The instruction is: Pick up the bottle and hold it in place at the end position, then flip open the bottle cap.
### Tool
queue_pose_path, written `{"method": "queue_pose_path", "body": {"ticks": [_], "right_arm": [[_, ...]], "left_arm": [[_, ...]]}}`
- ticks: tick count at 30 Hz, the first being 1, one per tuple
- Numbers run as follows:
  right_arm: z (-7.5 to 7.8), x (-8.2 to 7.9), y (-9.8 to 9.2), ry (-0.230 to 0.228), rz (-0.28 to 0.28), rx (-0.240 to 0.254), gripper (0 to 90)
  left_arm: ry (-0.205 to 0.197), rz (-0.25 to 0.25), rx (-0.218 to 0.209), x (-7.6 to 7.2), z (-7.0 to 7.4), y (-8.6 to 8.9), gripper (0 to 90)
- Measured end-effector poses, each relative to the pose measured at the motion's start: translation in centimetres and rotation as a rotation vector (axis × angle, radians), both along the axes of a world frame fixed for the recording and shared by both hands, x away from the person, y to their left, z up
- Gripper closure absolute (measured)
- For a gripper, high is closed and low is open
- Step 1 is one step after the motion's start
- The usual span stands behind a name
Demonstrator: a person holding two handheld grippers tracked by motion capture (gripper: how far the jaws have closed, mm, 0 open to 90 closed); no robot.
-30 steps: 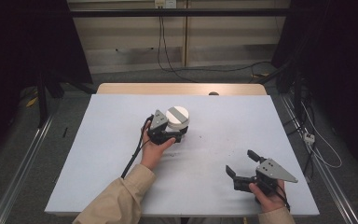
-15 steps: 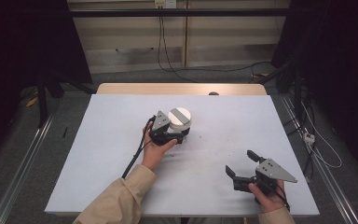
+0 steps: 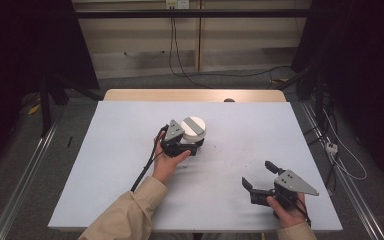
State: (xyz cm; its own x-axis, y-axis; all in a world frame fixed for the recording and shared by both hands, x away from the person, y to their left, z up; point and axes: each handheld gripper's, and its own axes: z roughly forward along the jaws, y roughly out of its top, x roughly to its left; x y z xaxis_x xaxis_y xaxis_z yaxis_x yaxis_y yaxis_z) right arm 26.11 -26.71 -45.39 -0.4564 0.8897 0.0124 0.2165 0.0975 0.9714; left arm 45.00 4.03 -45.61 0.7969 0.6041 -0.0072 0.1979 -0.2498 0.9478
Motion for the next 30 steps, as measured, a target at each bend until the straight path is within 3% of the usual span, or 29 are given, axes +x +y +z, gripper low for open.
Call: {"method": "queue_pose_path", "body": {"ticks": [14,20,30], "right_arm": [[-0.3,0.8,0.6,0.024,0.008,-0.002,2.6],[-0.4,1.9,1.5,0.041,0.007,-0.02,2.7],[0.1,3.7,3.1,0.063,0.004,-0.005,3.8]], "left_arm": [[0.007,-0.007,-0.013,0.0,-0.2,0.3,18.5],[-0.001,-0.012,-0.017,-0.1,-0.3,0.4,18.5],[-0.002,-0.011,-0.021,-0.2,-0.4,0.5,18.5]]}}
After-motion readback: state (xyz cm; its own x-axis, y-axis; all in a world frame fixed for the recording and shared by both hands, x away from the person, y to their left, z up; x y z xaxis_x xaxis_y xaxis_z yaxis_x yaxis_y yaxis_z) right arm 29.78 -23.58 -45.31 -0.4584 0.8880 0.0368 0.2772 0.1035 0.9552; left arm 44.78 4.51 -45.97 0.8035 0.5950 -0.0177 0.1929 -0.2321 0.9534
